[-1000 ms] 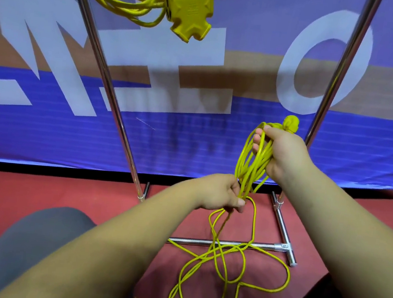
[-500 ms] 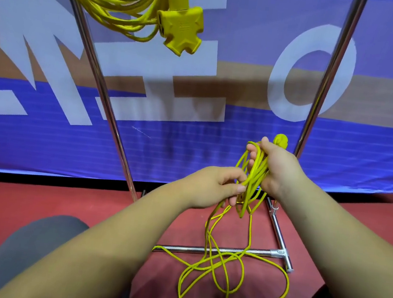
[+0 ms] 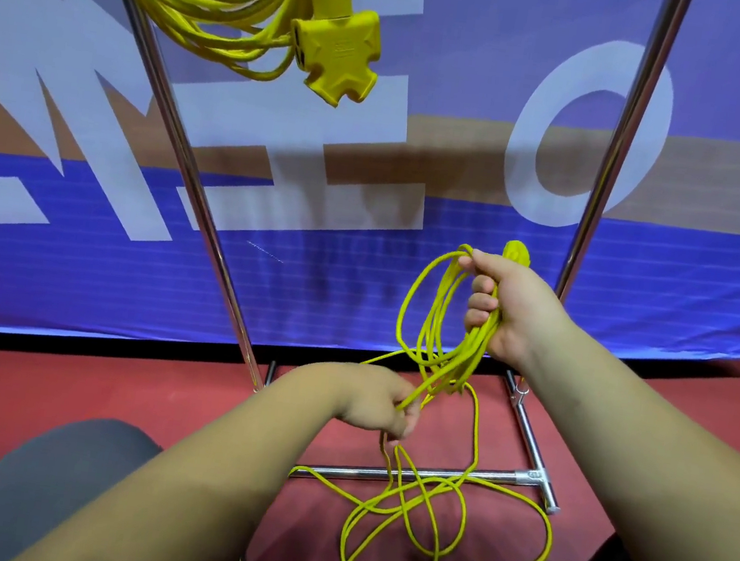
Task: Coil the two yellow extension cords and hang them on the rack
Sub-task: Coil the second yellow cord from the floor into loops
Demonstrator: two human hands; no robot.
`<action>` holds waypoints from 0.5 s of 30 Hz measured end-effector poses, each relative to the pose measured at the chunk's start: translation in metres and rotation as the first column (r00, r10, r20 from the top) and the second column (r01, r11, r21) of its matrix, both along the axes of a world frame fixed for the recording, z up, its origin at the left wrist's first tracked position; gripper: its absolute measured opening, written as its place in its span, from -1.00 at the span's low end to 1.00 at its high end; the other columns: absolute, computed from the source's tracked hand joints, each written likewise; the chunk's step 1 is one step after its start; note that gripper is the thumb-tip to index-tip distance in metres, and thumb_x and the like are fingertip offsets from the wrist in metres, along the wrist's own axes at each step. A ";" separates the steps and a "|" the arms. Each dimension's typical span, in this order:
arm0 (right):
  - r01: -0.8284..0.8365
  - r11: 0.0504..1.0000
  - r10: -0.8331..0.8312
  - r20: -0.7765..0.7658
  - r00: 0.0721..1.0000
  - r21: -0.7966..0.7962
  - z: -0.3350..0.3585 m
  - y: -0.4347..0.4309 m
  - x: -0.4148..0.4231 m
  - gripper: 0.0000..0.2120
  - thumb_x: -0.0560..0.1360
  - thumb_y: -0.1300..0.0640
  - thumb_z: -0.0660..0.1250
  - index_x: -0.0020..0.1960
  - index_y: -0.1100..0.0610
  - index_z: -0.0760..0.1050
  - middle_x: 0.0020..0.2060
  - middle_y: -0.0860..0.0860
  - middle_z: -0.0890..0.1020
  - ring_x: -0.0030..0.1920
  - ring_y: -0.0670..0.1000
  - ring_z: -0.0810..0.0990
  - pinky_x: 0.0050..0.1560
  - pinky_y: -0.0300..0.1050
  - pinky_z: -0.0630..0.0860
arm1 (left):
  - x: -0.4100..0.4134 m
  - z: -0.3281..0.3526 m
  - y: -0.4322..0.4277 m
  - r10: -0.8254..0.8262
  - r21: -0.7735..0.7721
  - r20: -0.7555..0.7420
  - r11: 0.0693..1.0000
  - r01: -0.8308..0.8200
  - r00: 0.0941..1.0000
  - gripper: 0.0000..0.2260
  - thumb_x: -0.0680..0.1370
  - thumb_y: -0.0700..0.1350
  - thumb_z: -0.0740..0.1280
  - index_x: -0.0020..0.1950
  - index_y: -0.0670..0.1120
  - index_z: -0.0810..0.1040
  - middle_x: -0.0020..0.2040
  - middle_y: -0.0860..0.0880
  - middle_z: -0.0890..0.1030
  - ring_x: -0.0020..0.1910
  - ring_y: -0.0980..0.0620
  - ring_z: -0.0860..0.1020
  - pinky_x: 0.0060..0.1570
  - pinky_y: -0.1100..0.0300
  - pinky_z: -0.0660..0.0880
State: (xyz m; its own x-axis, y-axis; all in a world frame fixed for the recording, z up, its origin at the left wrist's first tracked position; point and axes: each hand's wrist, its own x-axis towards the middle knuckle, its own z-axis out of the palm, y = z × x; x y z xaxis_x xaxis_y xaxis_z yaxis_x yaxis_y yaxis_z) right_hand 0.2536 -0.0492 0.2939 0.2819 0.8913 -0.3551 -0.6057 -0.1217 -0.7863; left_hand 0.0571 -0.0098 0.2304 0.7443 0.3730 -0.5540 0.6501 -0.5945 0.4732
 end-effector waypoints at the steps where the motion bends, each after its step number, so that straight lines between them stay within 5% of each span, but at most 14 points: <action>1: -0.003 1.000 0.003 0.000 1.000 0.015 0.001 0.001 0.000 -0.90 0.66 0.08 0.34 0.01 0.10 0.57 -0.47 -0.10 0.34 -0.58 -0.13 0.25 -0.61 -0.26 0.22 | -0.003 -0.011 0.002 0.000 0.036 -0.039 0.999 0.001 0.999 -0.88 0.52 -0.18 0.34 0.00 -0.05 0.65 -0.09 0.06 0.74 -0.13 0.16 0.61 -0.03 0.17 0.50; 6: -0.075 0.994 0.075 0.006 0.997 0.081 0.011 0.000 -0.002 -0.96 0.62 0.16 0.31 0.04 0.08 0.54 -0.40 -0.08 0.35 -0.58 -0.12 0.20 -0.61 -0.25 0.17 | -0.014 -0.066 -0.002 -0.036 0.074 -0.130 0.996 0.046 0.991 -0.63 0.53 -0.33 0.29 0.20 0.03 0.66 0.18 0.00 0.70 0.18 -0.02 0.64 0.21 0.07 0.57; 11: -0.086 0.987 0.090 -0.024 0.996 0.132 0.023 -0.005 -0.006 -0.74 0.69 -0.09 0.31 0.00 0.09 0.59 -0.47 -0.10 0.27 -0.62 -0.14 0.16 -0.61 -0.26 0.10 | -0.017 -0.109 -0.013 -0.116 0.022 -0.223 0.992 0.124 0.968 -0.56 0.52 -0.37 0.32 0.23 0.09 0.66 0.05 -0.04 0.73 -0.03 0.00 0.62 0.06 0.09 0.59; 15: -0.109 0.983 0.108 0.017 0.994 0.148 0.023 -0.005 -0.005 -0.78 0.70 0.02 0.26 -0.03 0.09 0.56 -0.49 -0.08 0.26 -0.63 -0.14 0.18 -0.62 -0.25 0.12 | -0.021 -0.114 -0.007 -0.058 0.099 -0.183 0.992 0.077 0.981 -0.69 0.61 -0.29 0.33 0.28 0.00 0.67 0.15 -0.08 0.71 0.09 -0.04 0.63 0.07 0.23 0.49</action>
State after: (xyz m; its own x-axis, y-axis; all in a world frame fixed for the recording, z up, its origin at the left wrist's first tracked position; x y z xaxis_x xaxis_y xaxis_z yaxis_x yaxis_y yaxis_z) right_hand 0.2487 -0.0537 0.3170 0.1829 0.9595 -0.2144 -0.5885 -0.0678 -0.8057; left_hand 0.0361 -0.0166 0.1159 0.6619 0.3889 -0.6409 0.6755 -0.6801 0.2849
